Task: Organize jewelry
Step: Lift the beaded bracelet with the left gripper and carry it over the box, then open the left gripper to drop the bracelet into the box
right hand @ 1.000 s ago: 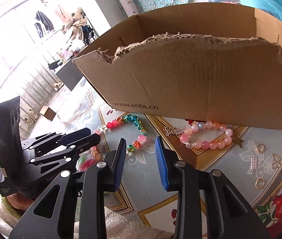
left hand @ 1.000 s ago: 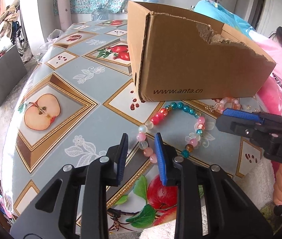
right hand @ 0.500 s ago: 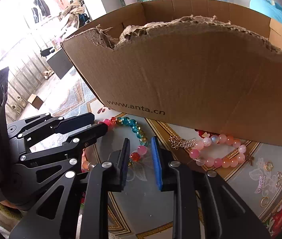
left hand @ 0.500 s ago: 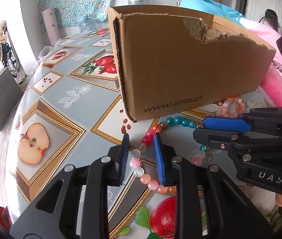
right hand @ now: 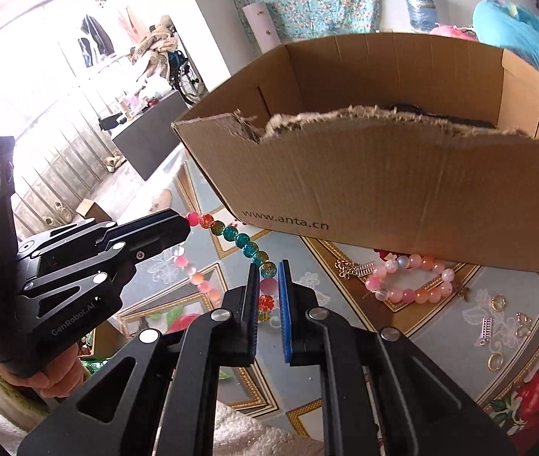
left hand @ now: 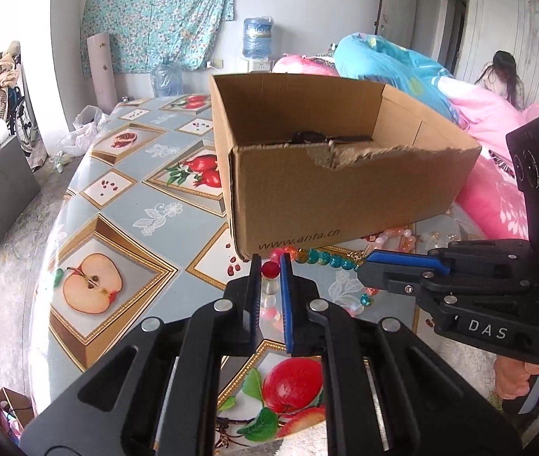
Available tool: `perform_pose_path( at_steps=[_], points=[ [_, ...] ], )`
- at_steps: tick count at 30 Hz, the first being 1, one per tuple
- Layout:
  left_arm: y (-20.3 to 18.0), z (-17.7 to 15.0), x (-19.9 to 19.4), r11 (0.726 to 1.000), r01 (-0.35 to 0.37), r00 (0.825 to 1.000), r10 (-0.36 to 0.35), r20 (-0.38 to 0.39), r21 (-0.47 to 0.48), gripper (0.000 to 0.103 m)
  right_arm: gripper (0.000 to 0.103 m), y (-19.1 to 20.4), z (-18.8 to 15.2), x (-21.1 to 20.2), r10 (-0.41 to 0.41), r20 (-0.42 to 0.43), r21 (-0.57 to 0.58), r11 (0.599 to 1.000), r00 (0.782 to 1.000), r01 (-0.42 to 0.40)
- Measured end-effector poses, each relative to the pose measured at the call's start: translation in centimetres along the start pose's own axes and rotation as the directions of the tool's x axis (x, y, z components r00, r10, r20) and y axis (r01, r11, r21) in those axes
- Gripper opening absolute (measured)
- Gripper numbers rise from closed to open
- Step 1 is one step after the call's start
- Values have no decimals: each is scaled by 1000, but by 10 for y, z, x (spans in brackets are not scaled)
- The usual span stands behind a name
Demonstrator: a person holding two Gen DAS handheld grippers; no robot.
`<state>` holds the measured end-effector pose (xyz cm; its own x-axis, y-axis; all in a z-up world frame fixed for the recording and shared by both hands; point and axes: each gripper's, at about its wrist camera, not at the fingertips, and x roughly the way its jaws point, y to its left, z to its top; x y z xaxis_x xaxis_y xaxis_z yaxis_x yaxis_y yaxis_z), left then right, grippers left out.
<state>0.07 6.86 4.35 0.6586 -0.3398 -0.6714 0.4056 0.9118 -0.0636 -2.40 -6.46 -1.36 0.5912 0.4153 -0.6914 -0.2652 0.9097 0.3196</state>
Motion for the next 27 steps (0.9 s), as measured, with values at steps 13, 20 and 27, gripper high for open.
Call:
perform_pose_path(
  at_steps=[13, 20, 27],
  points=[
    [-31, 103, -69, 995, 41, 965, -64, 255, 95, 9, 10, 10, 72, -99, 32, 256, -161, 987, 966, 10],
    [-32, 162, -25, 992, 79, 975, -97, 202, 94, 9, 10, -23, 135, -79, 4, 210, -158, 987, 978, 30],
    [-14, 156, 46, 998, 39, 999, -38, -37, 38, 9, 10, -56, 152, -19, 54, 6, -74, 996, 999, -53]
  ],
)
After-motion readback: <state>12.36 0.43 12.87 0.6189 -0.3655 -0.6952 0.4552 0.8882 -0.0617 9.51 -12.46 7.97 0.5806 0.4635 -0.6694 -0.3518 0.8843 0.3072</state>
